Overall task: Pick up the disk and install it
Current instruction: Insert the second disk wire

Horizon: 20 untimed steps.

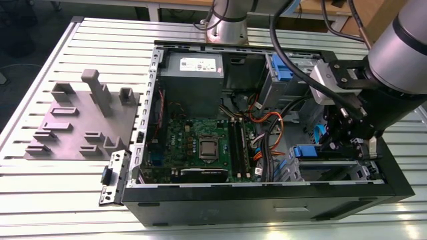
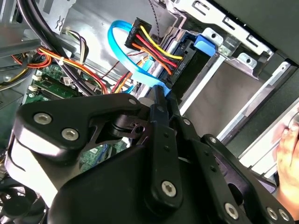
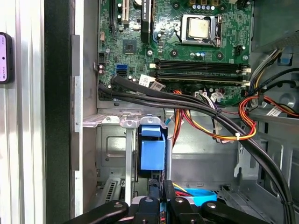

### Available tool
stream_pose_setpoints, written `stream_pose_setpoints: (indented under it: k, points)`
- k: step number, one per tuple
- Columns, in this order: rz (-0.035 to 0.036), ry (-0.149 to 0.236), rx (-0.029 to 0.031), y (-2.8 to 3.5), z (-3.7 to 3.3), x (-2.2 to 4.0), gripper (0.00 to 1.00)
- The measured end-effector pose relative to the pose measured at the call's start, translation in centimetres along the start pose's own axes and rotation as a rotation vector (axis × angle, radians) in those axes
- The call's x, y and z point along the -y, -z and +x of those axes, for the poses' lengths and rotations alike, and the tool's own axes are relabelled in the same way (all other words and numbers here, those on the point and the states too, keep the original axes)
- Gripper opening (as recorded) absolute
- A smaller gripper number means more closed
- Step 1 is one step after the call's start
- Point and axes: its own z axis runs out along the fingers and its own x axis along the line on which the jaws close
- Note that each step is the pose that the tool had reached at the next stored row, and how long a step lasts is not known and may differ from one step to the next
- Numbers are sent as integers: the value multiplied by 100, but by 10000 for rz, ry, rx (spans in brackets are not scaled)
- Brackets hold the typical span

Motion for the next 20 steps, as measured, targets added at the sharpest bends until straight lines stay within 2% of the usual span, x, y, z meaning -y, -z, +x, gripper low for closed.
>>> stream_pose_setpoints:
  k: [7, 15, 17, 18, 20]
  points:
    - [0, 0, 4, -42, 15, -3, 16]
    - [0, 0, 10, -51, 17, -3, 16]
    - [0, 0, 9, -52, 17, -3, 17]
    - [0, 0, 9, -51, 17, -3, 23]
    - [0, -1, 15, -35, 16, -2, 23]
